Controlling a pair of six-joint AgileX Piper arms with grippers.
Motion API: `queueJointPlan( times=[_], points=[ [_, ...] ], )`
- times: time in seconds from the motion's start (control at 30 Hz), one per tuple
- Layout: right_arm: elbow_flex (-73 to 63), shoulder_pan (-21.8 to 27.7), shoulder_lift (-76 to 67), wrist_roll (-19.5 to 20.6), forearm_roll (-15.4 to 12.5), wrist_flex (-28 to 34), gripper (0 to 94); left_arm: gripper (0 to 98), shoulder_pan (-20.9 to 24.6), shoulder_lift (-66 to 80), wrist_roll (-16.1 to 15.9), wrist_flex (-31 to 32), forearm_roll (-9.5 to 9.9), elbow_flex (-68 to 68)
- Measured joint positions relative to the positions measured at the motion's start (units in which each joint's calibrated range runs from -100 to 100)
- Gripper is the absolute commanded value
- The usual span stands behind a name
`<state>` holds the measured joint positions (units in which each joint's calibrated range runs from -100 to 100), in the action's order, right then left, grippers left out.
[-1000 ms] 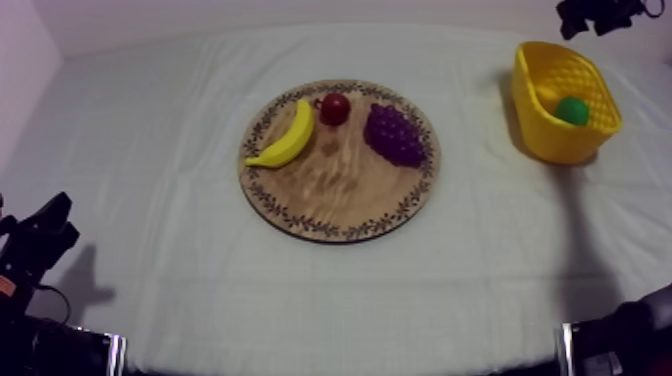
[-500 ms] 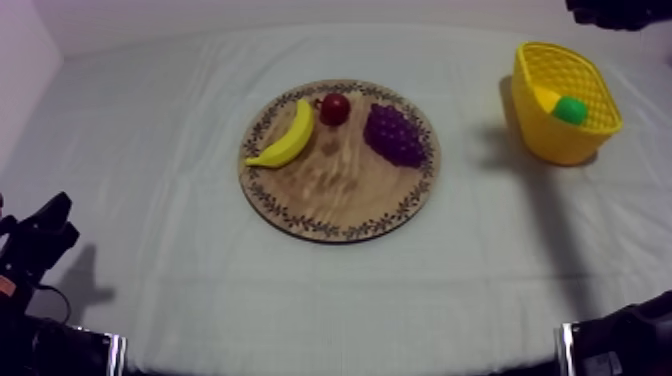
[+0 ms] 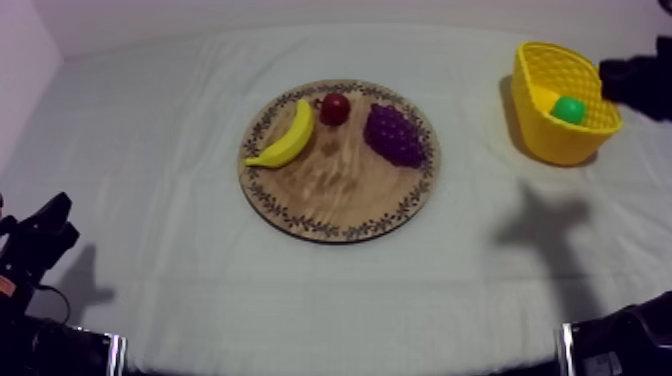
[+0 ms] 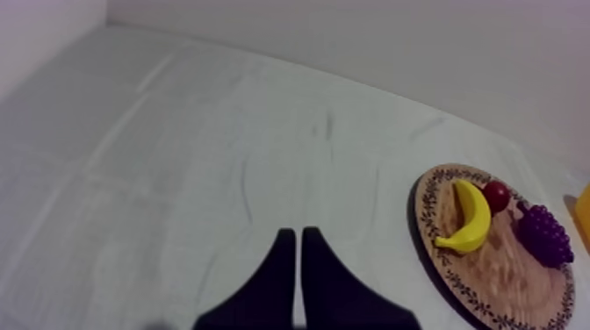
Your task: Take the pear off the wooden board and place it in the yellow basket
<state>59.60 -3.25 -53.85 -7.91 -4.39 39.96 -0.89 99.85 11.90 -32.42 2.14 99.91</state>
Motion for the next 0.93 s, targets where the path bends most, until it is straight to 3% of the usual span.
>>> queueJointPlan(
  times=[0.13,0.27,0.43,0.53,0.7,0.8,0.93],
  points=[
    [11.16,1.30,-9.30,-2.72,-7.09,-3.62,0.5,0.1,0.00,0.00,0.00,0.00,0.00,0.00],
    [22.39,2.27,-18.36,-5.93,-13.33,-1.77,0.5,0.1,0.00,0.00,0.00,0.00,0.00,0.00],
    [31.26,2.83,-29.02,-7.03,-14.92,3.80,0.4,0.1,0.00,0.00,0.00,0.00,0.00,0.00],
    [33.78,2.96,-34.70,-5.47,-11.98,6.72,0.4,0.1,0.00,0.00,0.00,0.00,0.00,0.00],
    [37.00,3.63,-40.72,0.59,-2.48,7.39,0.5,0.1,0.00,0.00,0.00,0.00,0.00,0.00],
    [38.81,3.91,-41.69,5.90,1.12,3.33,0.5,0.1,0.00,0.00,0.00,0.00,0.00,0.00],
    [39.77,4.27,-41.75,11.23,2.70,-2.90,0.5,0.1,0.00,0.00,0.00,0.00,0.00,0.00]
  ],
)
